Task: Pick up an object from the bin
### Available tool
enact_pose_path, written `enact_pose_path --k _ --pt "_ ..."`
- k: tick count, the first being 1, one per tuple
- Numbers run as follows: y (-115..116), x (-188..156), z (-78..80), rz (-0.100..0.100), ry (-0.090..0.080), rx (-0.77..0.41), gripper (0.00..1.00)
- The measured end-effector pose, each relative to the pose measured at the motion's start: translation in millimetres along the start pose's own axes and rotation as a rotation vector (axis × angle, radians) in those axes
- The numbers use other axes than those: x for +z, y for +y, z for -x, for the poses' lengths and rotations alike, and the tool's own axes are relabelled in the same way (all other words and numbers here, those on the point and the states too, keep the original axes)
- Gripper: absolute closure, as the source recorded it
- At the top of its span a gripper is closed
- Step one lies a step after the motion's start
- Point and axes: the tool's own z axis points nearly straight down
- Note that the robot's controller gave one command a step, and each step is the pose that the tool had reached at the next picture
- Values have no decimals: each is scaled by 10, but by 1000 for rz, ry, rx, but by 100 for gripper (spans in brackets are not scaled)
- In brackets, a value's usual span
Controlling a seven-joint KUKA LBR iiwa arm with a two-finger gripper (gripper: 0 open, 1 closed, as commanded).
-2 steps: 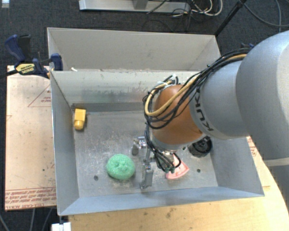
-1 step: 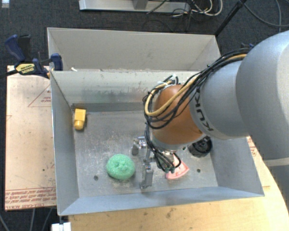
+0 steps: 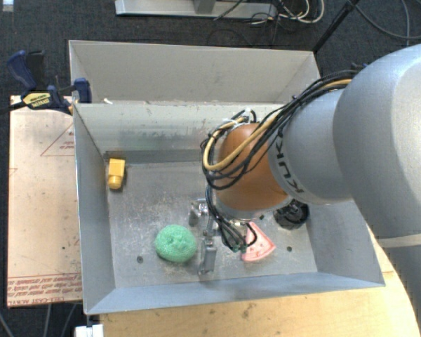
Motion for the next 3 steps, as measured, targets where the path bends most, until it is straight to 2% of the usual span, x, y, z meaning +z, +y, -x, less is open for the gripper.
enact_pose_path --k 1,2,3 --pt "309 12 -27 1 -1 39 0" --pt "638 -22 -374 0 3 294 100" --pt "638 -22 -374 0 3 294 100"
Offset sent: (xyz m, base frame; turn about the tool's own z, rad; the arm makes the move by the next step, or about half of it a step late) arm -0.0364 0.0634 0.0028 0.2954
